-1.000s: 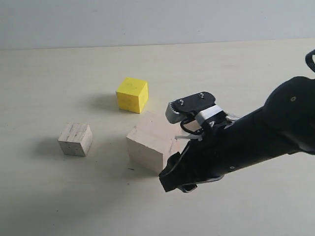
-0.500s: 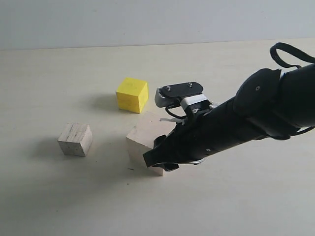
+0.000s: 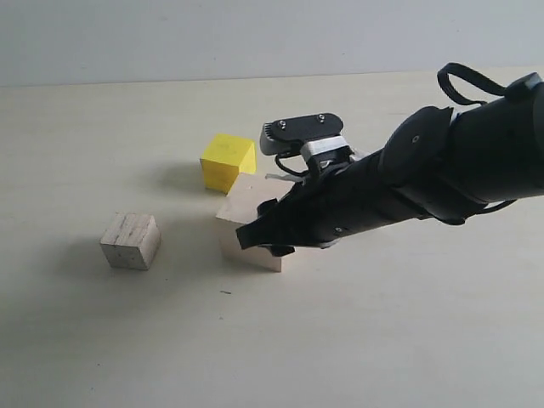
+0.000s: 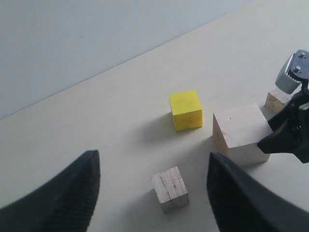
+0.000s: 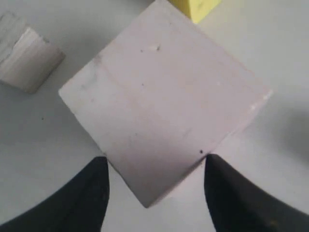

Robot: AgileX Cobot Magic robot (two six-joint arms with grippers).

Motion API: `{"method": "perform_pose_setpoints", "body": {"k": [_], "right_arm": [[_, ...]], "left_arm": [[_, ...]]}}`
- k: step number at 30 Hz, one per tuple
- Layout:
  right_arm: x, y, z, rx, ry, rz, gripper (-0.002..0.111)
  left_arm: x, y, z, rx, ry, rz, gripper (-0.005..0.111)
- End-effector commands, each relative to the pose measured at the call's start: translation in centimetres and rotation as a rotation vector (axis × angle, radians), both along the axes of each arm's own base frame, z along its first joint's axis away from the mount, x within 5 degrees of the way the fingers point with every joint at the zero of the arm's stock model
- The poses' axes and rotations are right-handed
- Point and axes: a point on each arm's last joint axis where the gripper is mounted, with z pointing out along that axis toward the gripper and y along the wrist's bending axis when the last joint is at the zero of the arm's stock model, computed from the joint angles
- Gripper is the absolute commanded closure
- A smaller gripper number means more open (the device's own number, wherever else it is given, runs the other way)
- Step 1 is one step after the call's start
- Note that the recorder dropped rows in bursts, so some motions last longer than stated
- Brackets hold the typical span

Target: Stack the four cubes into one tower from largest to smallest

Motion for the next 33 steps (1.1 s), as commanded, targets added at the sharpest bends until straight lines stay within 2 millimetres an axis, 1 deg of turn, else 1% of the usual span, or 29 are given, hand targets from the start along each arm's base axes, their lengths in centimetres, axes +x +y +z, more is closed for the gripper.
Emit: {"method": "perform_pose_setpoints", "body": {"k": [1,5,10,13,20,33], "right_arm": [[0.8,0.0,0.5,-0.007,-0.073,-0.031,0.053],[1.4,-0.6,0.5,-0.011,-0.082,-0.056,0.053],[2.4,-1.9,0.5,-0.016,-0.086,-0.099,0.053],[2.7,-2.3,0.5,-0.029,-0.097,-0.092,0.053],[2.6,-2.3,0.5,-0.028,-0.091,-0.088,0.053],[2.0,-2.0,0.3,-0.012,-0.026,-0.042,0.053]], "left_arm": [[-0.1,0.1,-0.1,-0.002,0.000,0.005,0.045],[-0.1,0.1,-0.1,-0.003,0.001,0.006,0.045],[-0.1,0.1,-0.1,-0.007,0.001,0.009,0.045],[-0.1,0.1,-0.1,-0.007,0.001,0.009,0.045],[-0.1,0.1,-0.1,-0.010,0.000,0.010,0.045],[-0.1,0.1,-0.1,-0.012,0.000,0.013,0.045]]}}
